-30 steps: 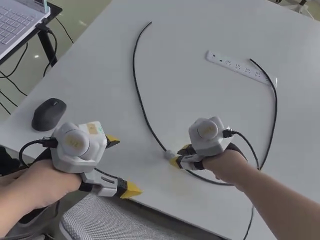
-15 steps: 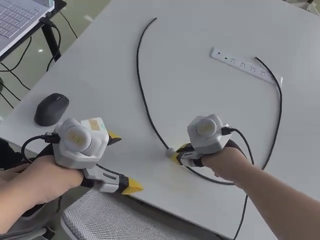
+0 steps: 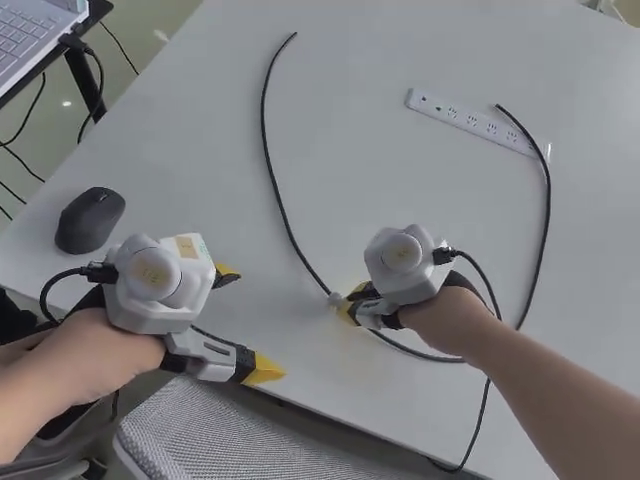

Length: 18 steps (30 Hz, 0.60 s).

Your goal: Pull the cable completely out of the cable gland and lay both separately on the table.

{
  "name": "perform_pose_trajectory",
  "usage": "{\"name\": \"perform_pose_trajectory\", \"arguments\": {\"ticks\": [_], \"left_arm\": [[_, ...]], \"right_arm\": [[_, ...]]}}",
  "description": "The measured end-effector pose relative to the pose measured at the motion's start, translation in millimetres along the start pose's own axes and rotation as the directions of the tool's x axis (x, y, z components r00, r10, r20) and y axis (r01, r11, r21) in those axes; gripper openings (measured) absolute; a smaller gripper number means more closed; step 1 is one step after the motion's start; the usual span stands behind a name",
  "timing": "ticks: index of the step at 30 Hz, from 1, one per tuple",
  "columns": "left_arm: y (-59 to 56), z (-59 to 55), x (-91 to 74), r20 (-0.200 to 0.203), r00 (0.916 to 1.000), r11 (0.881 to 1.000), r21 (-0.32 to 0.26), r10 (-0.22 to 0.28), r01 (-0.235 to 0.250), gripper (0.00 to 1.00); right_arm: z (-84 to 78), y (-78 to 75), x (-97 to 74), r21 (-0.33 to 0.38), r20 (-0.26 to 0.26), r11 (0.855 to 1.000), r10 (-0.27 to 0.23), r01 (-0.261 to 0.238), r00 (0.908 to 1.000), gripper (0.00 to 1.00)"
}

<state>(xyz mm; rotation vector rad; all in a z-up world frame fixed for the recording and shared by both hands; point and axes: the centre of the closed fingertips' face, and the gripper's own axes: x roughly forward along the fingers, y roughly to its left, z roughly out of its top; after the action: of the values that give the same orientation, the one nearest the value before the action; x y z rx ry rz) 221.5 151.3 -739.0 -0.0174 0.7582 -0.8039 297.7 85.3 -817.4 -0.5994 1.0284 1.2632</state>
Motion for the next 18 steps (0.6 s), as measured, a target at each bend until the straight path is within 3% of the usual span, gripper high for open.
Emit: {"name": "perform_pose_trajectory", "arguments": {"ticks": [11, 18], "left_arm": [[-3.7, 0.2, 2.8, -0.007, 0.9998, 0.999, 0.028, -0.021, 0.021, 0.86], [-6.9, 11.7, 6.3, 0.005, 0.9994, 0.998, 0.045, -0.036, 0.035, 0.86]], "right_arm": [[-1.1, 9.6, -17.0, 0.014, 0.015, 1.000, 0.001, -0.001, 0.9999, 0.06], [-4.2, 18.4, -32.8, 0.012, 0.019, 1.000, 0.019, -0.019, 0.9996, 0.06]]}}
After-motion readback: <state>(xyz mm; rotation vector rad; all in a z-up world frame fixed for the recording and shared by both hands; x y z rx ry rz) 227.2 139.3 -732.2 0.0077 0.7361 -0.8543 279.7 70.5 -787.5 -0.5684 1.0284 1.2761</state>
